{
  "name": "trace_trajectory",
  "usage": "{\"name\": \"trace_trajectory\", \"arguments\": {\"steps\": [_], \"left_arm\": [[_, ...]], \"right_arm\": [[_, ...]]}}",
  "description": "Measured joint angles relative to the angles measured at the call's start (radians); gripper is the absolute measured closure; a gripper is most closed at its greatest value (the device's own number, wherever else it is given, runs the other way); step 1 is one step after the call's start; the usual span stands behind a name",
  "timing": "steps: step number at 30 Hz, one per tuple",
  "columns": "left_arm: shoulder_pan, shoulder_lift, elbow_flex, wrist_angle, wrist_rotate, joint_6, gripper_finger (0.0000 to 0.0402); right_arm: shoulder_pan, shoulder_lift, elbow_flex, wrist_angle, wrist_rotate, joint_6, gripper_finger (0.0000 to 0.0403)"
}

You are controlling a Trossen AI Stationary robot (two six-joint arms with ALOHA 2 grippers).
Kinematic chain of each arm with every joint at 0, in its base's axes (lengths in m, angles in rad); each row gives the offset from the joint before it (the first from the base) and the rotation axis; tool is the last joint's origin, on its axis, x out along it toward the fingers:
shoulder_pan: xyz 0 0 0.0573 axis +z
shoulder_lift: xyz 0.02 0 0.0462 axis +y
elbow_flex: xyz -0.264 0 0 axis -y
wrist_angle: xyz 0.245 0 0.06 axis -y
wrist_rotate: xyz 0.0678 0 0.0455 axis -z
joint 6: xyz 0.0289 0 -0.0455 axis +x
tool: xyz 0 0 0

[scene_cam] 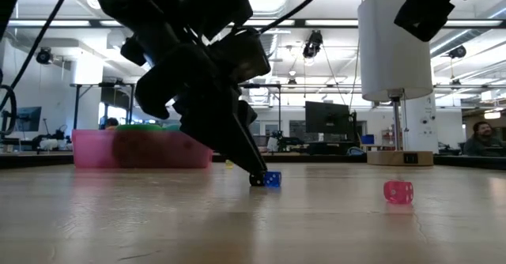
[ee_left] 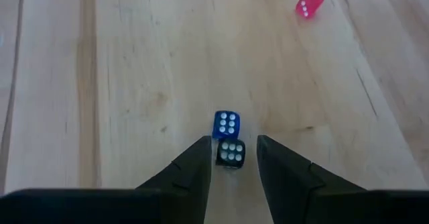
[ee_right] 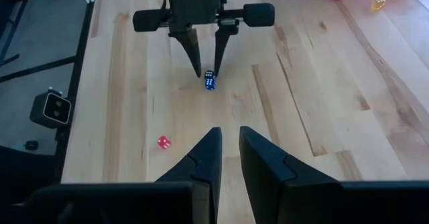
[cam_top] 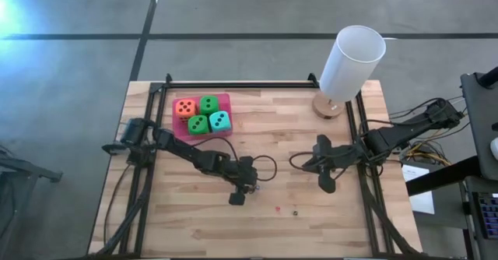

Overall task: Pick & Place Dice
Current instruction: Put the left small black dice into the red bin

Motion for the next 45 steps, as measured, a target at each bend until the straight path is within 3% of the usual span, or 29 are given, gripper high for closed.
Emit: {"name": "trace_trajectory", "arguments": {"steps": [16, 32, 38, 45], "left_arm": [[0.001, 0.039, 0.001, 0.024, 0.0, 0.0, 0.028], [0.001, 0.032, 0.002, -0.001, -0.011, 0.0, 0.0345], [-0.001, -0.036, 0.002, -0.112, -0.048, -0.004, 0.0345], [0.015, -0.215, 0.006, -0.211, -0.121, -0.041, 0.0345]], "right_arm": [[0.0, 0.0, -0.003, 0.001, 0.001, 0.006, 0.0351], [0.0, 0.0, -0.003, 0.002, 0.001, 0.018, 0.0351], [0.0, 0.0, -0.003, 0.003, 0.001, 0.019, 0.0351], [0.0, 0.0, -0.003, 0.004, 0.008, 0.018, 0.0351]]}}
